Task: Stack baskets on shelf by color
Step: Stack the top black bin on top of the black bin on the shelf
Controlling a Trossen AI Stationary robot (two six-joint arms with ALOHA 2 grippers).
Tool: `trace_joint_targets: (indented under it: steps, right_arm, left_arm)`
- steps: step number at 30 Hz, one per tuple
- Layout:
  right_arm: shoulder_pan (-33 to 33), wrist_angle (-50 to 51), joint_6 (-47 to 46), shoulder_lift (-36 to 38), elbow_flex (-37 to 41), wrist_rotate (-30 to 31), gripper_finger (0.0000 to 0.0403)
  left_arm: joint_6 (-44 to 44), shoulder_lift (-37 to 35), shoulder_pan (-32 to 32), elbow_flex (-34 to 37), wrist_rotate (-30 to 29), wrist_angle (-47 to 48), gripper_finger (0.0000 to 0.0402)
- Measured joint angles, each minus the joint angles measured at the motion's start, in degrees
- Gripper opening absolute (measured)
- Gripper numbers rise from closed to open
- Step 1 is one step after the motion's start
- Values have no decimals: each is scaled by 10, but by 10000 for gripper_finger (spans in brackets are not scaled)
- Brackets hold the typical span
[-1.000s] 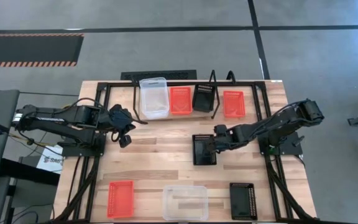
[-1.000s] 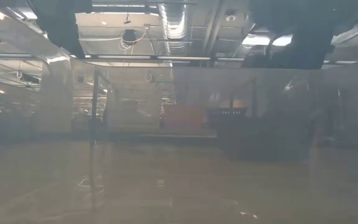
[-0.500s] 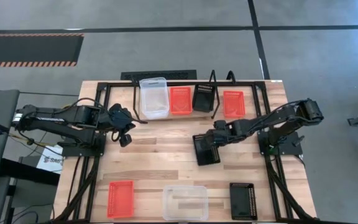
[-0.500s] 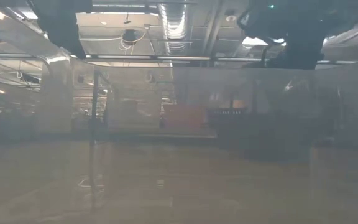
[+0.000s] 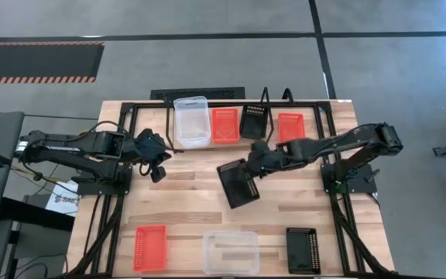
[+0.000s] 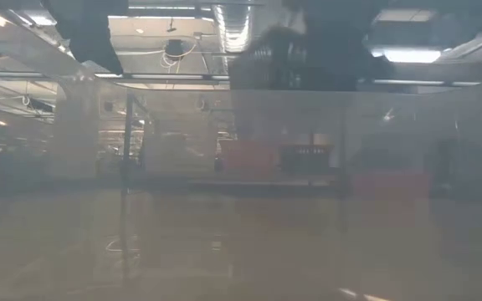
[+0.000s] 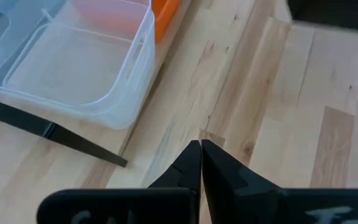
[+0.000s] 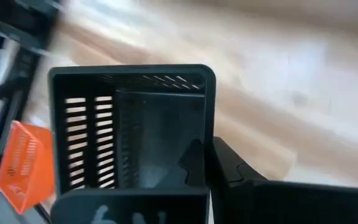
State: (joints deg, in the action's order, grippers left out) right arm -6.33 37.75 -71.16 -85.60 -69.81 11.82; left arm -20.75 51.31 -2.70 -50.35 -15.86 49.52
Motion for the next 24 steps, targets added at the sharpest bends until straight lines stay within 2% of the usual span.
trace_joint_targets:
  steps: [5, 9, 13, 17, 24]
  right_arm:
    - [24, 130, 84, 0, -128, 99, 2]
    - [72, 217, 114, 1, -184, 160, 2]
    - [134, 240, 117, 0, -188, 172, 2]
    - [189, 218, 111, 0, -162, 172, 1]
    - [250, 200, 102, -1, -114, 168, 1]
  left_arm:
    - [0, 0, 0, 0, 0, 0, 0]
    - [-5, 0, 0, 0, 0, -1, 0]
    - [-10, 0, 0, 0, 0, -1, 0]
    - [-14, 0, 0, 0, -9, -1, 0]
    - [-15, 0, 0, 0, -10, -1, 0]
